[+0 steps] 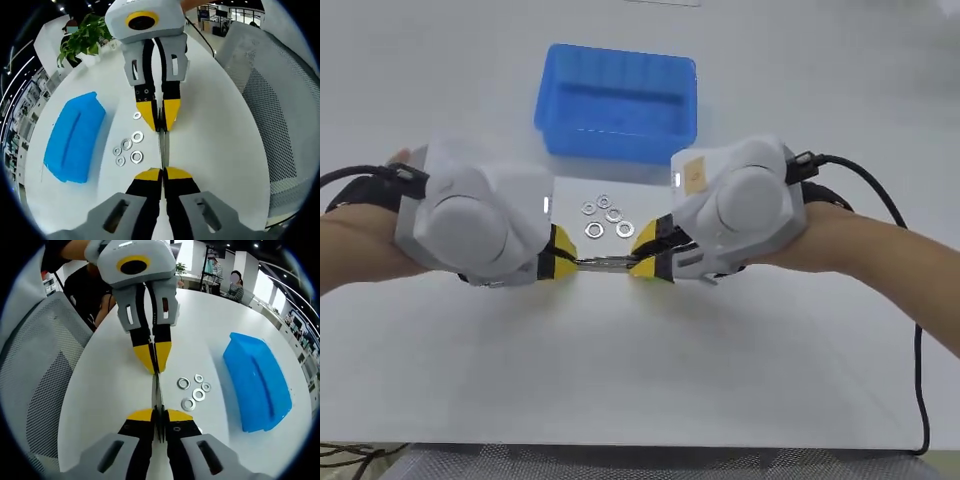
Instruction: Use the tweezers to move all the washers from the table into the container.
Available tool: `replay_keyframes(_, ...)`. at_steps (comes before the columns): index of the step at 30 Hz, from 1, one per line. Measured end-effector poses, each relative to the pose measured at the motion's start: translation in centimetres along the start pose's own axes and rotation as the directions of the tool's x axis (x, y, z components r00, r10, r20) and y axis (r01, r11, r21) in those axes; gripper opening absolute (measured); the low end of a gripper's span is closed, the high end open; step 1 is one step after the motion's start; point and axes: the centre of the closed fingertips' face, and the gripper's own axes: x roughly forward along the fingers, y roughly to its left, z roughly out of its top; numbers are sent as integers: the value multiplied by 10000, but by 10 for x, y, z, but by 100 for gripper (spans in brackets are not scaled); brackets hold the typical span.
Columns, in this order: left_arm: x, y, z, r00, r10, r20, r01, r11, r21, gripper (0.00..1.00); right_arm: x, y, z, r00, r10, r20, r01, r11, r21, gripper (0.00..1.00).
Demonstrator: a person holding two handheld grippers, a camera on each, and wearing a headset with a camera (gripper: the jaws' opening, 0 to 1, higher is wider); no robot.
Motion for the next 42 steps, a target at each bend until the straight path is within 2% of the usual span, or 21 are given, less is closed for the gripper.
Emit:
replay_keyframes(3, -8, 5, 8, 9997, 241, 75, -246, 9965, 795, 4, 0, 0, 0, 9999, 43, 111, -42, 10000, -89, 8)
replay_keyframes(5, -11, 1, 11, 10000, 26, 37, -27, 9994, 349, 4, -1, 1, 1, 9997, -5, 243, 8, 9999, -111, 7)
replay_keyframes(10, -18, -1, 22, 9998, 163, 99, -167, 9989, 449, 4, -6, 4, 3, 9973, -402, 608, 429, 9982, -431, 7)
replay_keyframes(15, -32, -3, 41, 9984, 316, 468, -338, 9983, 478, 4, -11, 5, 6, 9946, -554, 876, 614, 9959, -669, 8)
replay_keyframes(17, -36, -4, 50, 9973, 299, 664, -332, 9983, 483, 4, -14, 6, 8, 9941, -588, 916, 675, 9932, -949, 8)
replay_keyframes(20, -41, -5, 67, 9946, 371, 968, -442, 9964, 722, 4, -19, 6, 8, 9916, -622, 1137, 727, 9932, -905, 8)
replay_keyframes(23, -41, -3, 88, 9901, 425, 1336, -556, 9938, 959, 4, -25, 7, 7, 9891, -789, 1243, 932, 9891, -1139, 8)
replay_keyframes(25, -39, -3, 97, 9880, 408, 1488, -571, 9927, 1065, 5, -28, 8, 5, 9882, -886, 1253, 1044, 9865, -1261, 8)
replay_keyframes(27, -37, -2, 107, 9836, 398, 1759, -590, 9927, 1050, 5, -30, 7, 3, 9871, -948, 1291, 1111, 9859, -1254, 8)
replay_keyframes(32, -32, -3, 122, 9731, 348, 2278, -556, 9948, 858, 5, -35, 7, -1, 9856, -1043, 1332, 1235, 9816, -1456, 8)
replay_keyframes(35, -28, -3, 131, 9633, 329, 2664, -504, 9970, 591, 5, -38, 5, -4, 9847, -1025, 1412, 1230, 9817, -1453, 8)
replay_keyframes(37, -27, -2, 134, 9583, 320, 2841, -513, 9968, 607, 5, -39, 5, -5, 9836, -1006, 1497, 1227, 9815, -1470, 7)
replay_keyframes(40, -24, 3, 138, 9472, 357, 3186, -464, 9986, 261, 5, -41, 3, -6, 9789, -1025, 1768, 1276, 9822, -1375, 7)
replay_keyframes(42, -22, 3, 139, 9442, 283, 3280, -295, 9996, -12, 6, -41, 3, -7, 9763, -998, 1919, 1279, 9819, -1400, 7)
